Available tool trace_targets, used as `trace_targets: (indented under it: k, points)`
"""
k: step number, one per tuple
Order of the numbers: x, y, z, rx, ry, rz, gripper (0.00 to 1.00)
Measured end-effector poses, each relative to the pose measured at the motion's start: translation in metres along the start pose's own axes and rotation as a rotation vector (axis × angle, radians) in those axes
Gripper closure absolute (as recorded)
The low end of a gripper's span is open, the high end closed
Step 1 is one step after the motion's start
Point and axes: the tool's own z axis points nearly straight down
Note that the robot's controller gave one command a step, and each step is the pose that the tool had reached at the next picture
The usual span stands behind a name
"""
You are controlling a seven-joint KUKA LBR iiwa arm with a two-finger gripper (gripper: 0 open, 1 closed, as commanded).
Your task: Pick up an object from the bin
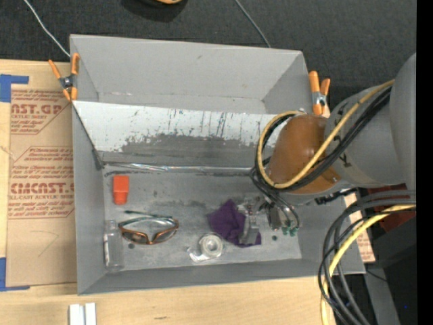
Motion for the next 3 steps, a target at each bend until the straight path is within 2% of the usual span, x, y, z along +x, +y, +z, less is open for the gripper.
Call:
trace_targets:
  k: [1, 2, 3]
  points:
    - [0.0, 0.0, 0.0, 0.0, 0.0, 0.0, 1.0]
    - [0.012, 0.001, -0.114, 0.0, 0.004, -0.009, 1.0]
    - [0.004, -0.005, -0.141, 0.0, -0.003, -0.028, 1.0]
